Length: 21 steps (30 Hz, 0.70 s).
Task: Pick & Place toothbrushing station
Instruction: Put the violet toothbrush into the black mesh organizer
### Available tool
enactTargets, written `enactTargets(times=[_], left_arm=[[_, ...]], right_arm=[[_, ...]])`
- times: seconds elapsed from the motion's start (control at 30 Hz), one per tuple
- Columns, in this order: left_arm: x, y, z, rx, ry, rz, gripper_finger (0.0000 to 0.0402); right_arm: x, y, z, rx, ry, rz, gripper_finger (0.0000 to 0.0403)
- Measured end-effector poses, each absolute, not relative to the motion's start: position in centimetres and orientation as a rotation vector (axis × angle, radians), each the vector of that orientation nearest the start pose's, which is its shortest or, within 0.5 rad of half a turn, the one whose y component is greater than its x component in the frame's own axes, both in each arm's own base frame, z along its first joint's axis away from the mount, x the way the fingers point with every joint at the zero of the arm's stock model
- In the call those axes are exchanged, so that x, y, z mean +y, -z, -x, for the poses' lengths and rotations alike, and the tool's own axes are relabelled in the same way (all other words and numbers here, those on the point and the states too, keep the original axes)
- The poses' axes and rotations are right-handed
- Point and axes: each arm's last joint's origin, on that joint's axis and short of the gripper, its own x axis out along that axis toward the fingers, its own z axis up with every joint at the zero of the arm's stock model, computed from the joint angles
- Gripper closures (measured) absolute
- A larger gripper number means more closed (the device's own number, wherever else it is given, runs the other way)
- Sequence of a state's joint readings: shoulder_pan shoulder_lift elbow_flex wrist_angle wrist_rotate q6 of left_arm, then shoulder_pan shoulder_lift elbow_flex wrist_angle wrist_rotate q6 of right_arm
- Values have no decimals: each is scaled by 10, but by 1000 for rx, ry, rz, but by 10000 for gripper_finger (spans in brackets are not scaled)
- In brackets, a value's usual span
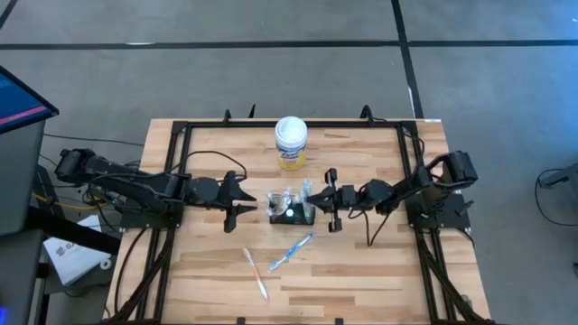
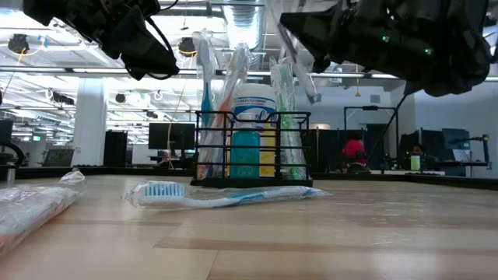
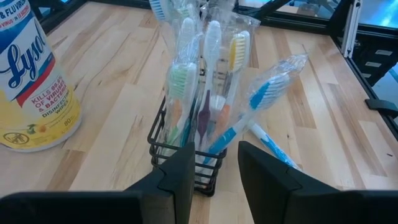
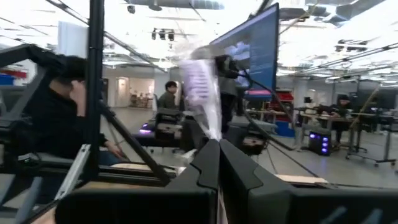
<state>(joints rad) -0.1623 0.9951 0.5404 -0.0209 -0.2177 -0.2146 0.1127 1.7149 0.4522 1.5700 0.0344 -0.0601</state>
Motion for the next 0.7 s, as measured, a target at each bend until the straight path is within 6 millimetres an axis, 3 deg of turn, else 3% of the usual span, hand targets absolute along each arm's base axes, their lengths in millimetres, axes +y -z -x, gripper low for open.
enactTargets(times=[0.17,0.43,0.7], left_arm=[[-27,-227,-206,459,-105,121,285],[-27,-227,-206,460,-105,121,285],[-27,-227,-206,460,-104,121,285]], right_arm=[[32,-180,-285,-317,-81,53,403],[31,-162,-304,-263,-76,38,403],[31,-154,-305,-235,-77,18,403]])
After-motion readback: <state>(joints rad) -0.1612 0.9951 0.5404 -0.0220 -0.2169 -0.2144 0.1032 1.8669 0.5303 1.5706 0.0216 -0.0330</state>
